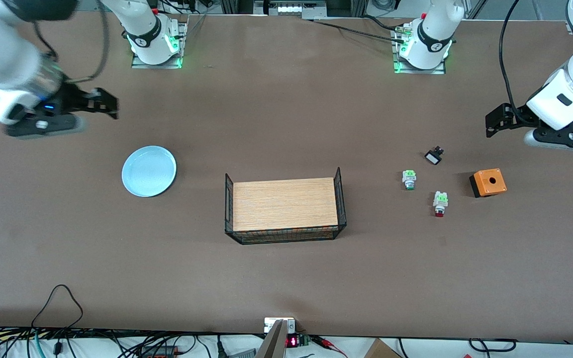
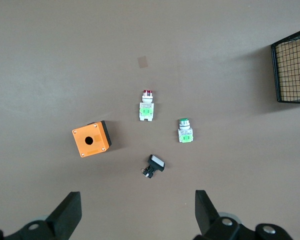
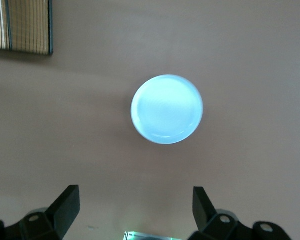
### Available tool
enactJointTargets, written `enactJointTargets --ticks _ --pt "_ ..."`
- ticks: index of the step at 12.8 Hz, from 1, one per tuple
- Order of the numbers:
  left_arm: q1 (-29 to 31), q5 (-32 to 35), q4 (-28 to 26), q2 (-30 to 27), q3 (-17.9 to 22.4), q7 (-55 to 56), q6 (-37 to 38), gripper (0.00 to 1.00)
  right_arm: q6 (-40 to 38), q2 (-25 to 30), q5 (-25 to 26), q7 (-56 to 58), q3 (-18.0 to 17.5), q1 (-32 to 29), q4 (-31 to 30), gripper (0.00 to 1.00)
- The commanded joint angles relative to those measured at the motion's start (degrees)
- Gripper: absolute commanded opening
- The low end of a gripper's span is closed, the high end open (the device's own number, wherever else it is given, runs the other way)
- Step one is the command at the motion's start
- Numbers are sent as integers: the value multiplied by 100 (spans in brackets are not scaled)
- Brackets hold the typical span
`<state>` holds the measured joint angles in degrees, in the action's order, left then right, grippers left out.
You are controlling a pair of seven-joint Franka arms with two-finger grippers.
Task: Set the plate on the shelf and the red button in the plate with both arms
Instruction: 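Move the right gripper down over the pale blue plate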
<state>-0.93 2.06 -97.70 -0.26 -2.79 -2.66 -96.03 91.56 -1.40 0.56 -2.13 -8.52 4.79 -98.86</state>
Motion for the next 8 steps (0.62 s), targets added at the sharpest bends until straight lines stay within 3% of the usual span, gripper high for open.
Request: enactJointTargets --ticks 1,5,8 --pt "5 84 23 -45 7 -147 137 100 762 -247 285 20 8 328 -683 100" --pt "14 75 23 -45 15 -156 181 100 2616 -273 655 2 8 585 -2326 100" --pt "14 75 23 -45 15 -138 199 100 3560 -781 955 -33 17 585 -2831 100"
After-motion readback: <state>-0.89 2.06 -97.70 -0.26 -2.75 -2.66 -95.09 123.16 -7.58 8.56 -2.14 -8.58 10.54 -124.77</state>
